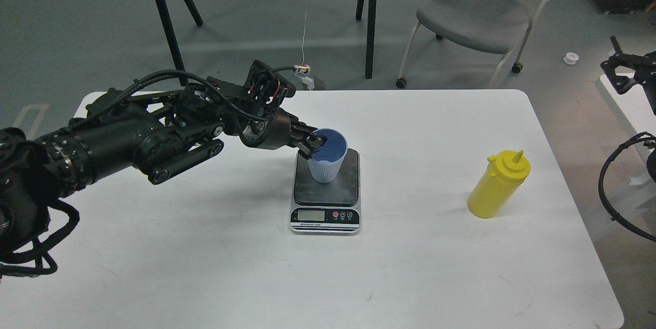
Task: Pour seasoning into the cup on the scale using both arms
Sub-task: 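Open the left gripper and lift it away from the cup, then lower the right gripper and grasp the yellow squeeze bottle, then lift the yellow bottle with the right gripper toward the cup, then tilt the bottle upside down above the cup to pour, then turn the bottle upright with the right gripper, then lower the bottle onto the table beside the scale and release it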
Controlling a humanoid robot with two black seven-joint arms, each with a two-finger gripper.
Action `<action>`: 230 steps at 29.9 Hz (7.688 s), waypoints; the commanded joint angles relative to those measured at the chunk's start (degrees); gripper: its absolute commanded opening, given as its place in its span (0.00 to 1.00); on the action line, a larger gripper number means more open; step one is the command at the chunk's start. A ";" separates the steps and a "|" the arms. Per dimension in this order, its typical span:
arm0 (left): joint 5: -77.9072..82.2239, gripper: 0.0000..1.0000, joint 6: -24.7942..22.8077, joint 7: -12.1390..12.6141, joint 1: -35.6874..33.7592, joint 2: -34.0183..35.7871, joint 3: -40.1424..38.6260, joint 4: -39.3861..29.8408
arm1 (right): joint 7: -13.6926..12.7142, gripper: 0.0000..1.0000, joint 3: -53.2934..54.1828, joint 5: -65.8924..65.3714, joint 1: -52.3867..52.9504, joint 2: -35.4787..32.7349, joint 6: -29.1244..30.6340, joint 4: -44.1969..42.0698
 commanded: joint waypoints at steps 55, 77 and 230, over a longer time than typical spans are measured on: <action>-97.47 0.99 -1.25 -0.06 9.17 11.77 -28.83 4.62 | 1.40 0.98 2.06 10.92 -38.14 20.65 0.00 28.06; -97.47 0.99 -1.08 -0.06 9.61 11.77 -28.48 4.62 | 2.10 0.43 3.12 10.39 -28.65 23.11 0.00 19.00; -105.65 0.99 -1.08 -0.06 26.04 12.12 -45.97 1.28 | 2.81 0.98 -3.31 7.66 -29.69 24.79 0.00 23.38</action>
